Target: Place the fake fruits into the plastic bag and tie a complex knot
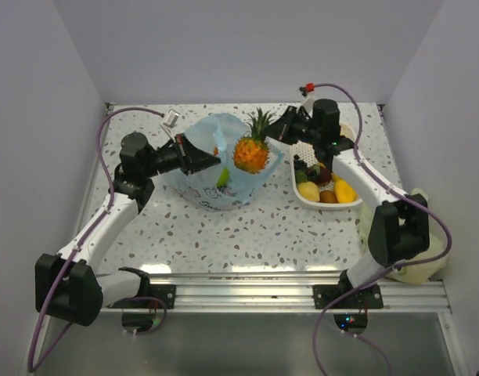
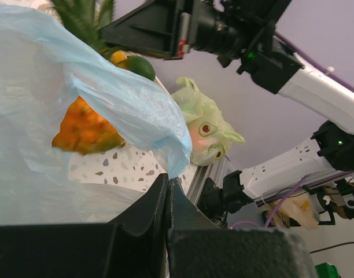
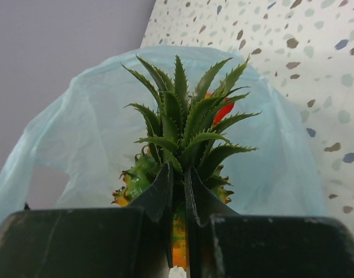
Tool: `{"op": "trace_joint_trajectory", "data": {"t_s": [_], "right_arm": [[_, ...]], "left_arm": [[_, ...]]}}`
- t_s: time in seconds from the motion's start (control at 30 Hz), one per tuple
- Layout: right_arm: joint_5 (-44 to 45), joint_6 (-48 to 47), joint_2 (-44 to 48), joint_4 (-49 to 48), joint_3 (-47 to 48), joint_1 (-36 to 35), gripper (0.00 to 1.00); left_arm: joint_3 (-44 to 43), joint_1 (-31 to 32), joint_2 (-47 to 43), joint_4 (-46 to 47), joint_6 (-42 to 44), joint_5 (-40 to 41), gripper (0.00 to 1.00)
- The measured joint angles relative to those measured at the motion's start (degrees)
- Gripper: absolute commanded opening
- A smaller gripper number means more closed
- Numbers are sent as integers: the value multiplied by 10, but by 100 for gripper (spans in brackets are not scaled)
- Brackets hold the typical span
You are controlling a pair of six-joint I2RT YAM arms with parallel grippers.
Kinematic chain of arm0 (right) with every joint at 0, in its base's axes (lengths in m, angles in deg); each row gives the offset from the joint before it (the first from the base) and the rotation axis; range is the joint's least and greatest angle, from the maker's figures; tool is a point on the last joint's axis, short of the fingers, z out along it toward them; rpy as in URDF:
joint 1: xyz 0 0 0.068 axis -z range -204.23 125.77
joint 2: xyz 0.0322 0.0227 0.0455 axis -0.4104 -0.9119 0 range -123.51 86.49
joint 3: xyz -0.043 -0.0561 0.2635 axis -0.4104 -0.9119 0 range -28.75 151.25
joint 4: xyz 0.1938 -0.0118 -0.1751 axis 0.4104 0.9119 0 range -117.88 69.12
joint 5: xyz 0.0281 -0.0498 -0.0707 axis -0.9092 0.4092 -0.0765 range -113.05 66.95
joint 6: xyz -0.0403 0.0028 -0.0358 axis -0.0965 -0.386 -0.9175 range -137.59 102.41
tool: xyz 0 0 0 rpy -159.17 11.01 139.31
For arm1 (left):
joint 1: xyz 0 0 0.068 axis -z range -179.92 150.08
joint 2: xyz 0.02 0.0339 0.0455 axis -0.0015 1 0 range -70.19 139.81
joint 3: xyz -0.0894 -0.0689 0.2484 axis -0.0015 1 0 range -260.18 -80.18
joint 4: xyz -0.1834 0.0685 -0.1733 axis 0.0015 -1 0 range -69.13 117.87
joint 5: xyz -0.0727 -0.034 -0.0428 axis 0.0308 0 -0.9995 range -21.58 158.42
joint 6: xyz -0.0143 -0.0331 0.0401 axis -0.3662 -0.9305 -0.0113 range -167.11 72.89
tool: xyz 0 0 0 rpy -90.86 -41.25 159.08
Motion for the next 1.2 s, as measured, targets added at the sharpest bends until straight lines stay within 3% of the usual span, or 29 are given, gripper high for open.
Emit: {"op": "trace_joint_trajectory", "data": {"t_s": [0.3, 0.53, 0.57, 0.6, 0.7, 0.73, 0.93, 1.07, 1.2], "right_arm": [[54, 82, -132, -112, 23, -149, 0], [60, 150, -247, -174, 74, -207, 0], [61, 150, -264, -171, 84, -214, 3], [62, 147, -279, -167, 90, -219, 25], [67, 141, -303, -156, 94, -228, 54], [69, 136, -303, -146, 94, -228, 69], [71, 79, -261, -78, 95, -209, 91], [61, 17, -190, 4, 107, -171, 98], [42, -84, -116, 109, 145, -115, 99]], "left_arm": [[0, -7, 31, 53, -60, -23, 0], [0, -21, 39, 84, -89, -34, 0], [0, -22, 39, 85, -89, -36, 0], [0, -22, 39, 86, -89, -38, 0], [1, -24, 39, 86, -88, -42, 0], [1, -24, 39, 86, -88, -43, 0], [2, -41, 38, 86, -83, -57, 0], [7, -53, 36, 86, -81, -63, 0], [9, -54, 28, 66, -55, -65, 0]]}}
